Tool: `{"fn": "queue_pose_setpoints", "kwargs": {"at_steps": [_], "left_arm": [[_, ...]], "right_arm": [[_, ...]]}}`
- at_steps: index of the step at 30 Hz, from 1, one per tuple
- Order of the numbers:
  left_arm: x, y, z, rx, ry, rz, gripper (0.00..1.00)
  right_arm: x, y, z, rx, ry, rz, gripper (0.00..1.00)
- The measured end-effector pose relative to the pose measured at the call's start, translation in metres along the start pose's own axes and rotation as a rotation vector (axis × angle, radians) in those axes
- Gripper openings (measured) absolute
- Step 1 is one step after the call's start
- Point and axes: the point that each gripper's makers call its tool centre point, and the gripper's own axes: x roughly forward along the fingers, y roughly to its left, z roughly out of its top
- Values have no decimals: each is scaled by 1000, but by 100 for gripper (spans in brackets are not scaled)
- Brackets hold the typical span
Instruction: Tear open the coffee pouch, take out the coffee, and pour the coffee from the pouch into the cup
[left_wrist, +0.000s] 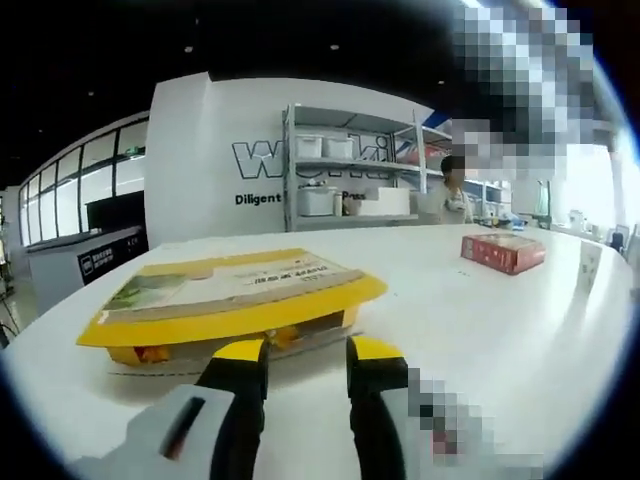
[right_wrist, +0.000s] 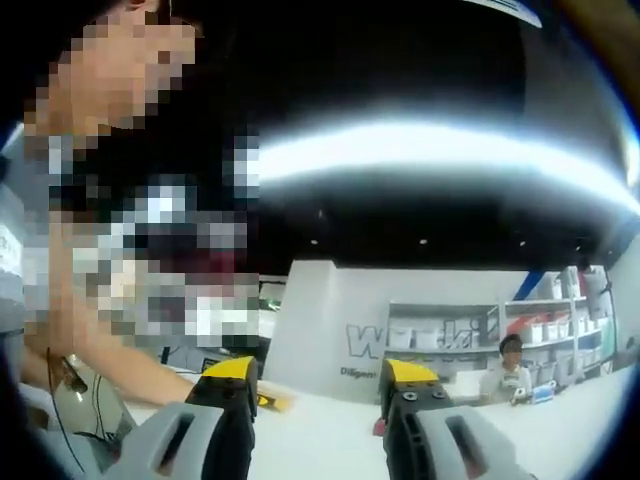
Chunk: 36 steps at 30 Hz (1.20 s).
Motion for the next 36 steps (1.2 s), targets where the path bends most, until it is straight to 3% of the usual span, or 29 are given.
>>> {"fn": "queue_pose_setpoints", "kwargs": {"at_steps": [16,36], "left_arm": [[17,2,-3,6,45,57,29],[37,2,-6,-14,92,67,27]], "right_arm": [[0,-2,-3,-39,19,-3,50],[-3,-10,-6,-75,41,-18,49]]}}
